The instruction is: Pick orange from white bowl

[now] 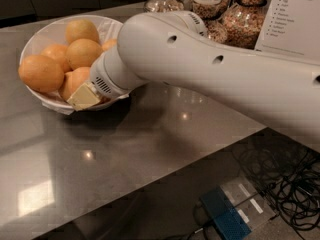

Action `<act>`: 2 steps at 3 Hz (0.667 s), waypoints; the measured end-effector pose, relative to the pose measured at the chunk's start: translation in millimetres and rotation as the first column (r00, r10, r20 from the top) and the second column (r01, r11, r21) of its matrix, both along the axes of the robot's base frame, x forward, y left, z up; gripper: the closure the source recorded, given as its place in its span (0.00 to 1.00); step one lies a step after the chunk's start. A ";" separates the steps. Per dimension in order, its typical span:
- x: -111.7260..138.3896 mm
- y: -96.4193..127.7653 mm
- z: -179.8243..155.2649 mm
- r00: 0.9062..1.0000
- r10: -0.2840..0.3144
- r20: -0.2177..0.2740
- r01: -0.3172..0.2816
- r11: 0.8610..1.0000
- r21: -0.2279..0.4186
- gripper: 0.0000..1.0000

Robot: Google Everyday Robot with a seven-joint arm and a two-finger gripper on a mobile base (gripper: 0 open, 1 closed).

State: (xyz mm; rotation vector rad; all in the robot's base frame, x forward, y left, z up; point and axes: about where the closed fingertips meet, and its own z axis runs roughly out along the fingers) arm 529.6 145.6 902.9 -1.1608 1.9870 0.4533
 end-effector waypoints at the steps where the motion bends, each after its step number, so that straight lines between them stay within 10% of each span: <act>1: 0.0 0.0 0.0 1.000 0.000 0.000 0.000 1.000 0.000 0.69; 2: 0.0 0.0 0.0 1.000 0.000 0.000 0.000 1.000 0.000 0.92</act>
Offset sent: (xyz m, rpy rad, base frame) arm 0.0000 0.0000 0.0000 0.0000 0.0000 0.0000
